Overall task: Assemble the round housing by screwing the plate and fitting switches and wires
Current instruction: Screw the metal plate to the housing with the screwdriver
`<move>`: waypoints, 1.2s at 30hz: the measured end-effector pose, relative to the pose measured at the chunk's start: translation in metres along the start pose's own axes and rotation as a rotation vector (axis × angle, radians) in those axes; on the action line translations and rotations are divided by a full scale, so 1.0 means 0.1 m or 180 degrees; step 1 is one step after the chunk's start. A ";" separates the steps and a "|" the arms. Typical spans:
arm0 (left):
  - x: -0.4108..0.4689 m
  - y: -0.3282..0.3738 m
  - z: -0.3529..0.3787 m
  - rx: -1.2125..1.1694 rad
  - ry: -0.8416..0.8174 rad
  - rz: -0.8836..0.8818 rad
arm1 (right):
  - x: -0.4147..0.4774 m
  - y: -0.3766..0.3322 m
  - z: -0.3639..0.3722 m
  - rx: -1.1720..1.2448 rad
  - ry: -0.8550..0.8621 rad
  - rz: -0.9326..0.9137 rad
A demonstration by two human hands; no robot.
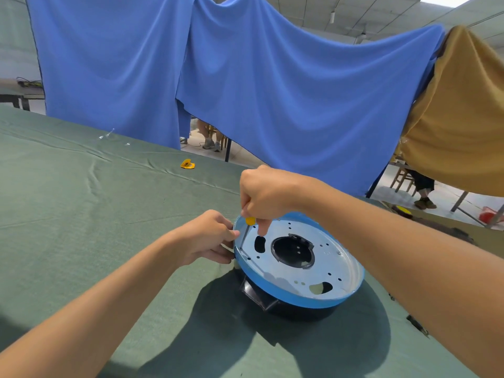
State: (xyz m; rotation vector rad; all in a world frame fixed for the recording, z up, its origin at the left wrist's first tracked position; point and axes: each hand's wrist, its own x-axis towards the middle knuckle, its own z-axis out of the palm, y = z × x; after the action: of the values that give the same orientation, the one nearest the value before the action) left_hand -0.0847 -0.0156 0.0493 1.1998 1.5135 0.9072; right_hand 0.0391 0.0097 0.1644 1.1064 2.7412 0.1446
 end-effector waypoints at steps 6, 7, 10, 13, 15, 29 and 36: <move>-0.01 -0.01 0.03 0.0012 0.0092 -0.0016 | 0.15 -0.10 0.03 0.0212 -0.0144 0.0436; -0.01 -0.02 0.02 -0.0014 0.0088 -0.0015 | 0.16 -0.10 0.02 0.0258 -0.0220 0.0447; -0.01 -0.04 0.01 -0.0120 0.0065 0.0023 | 0.14 -0.08 -0.07 0.0364 -0.0319 0.0310; 0.01 -0.05 0.01 -0.0142 0.0064 0.0024 | 0.12 -0.03 -0.07 -0.0036 -0.0176 0.0102; 0.02 -0.06 0.01 -0.0146 0.0062 0.0022 | 0.13 0.00 -0.01 -0.0236 0.0146 0.0045; 0.02 -0.06 0.00 -0.0142 0.0083 0.0008 | 0.10 0.11 -0.10 -0.0085 -0.0109 -0.0085; 0.01 -0.06 0.01 -0.0148 0.0102 0.0032 | 0.17 0.12 0.08 -0.0029 0.0437 0.0258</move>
State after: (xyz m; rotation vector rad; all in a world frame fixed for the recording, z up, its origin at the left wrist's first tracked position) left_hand -0.0853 -0.0162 0.0429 1.1654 1.5050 0.9673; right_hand 0.0372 0.0299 0.1558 1.2498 2.8118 0.2530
